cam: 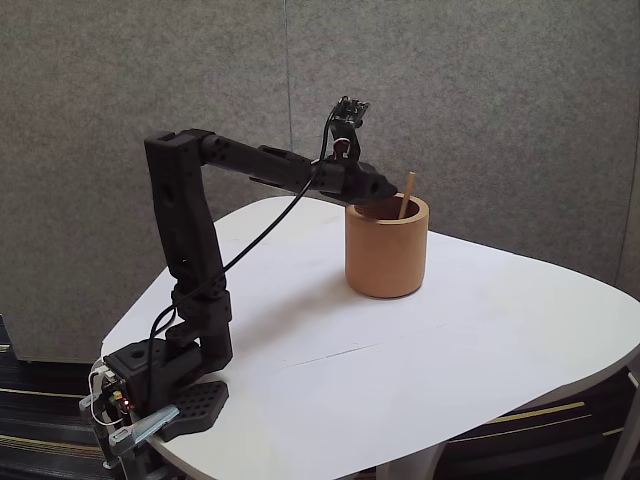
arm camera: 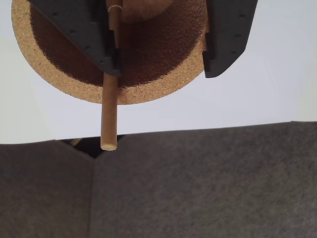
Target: Grab the pen and put it in the pen holder.
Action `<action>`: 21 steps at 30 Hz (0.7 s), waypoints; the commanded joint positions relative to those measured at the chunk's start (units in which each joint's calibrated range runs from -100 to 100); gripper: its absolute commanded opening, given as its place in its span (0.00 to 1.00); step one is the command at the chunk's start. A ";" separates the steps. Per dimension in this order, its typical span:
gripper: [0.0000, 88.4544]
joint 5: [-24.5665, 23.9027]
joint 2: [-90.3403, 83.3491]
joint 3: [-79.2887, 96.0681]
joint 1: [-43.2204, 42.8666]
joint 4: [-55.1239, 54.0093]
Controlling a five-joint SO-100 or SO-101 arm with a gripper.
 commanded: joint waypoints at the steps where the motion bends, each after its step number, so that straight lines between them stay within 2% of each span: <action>1: 0.26 0.17 -1.44 -6.23 0.42 -1.19; 9: 0.26 -0.20 -1.44 -29.96 0.05 -0.51; 16: 0.26 -0.62 -8.84 -35.02 -1.71 1.61; 21: 0.26 -10.30 -20.31 -33.21 -2.88 16.61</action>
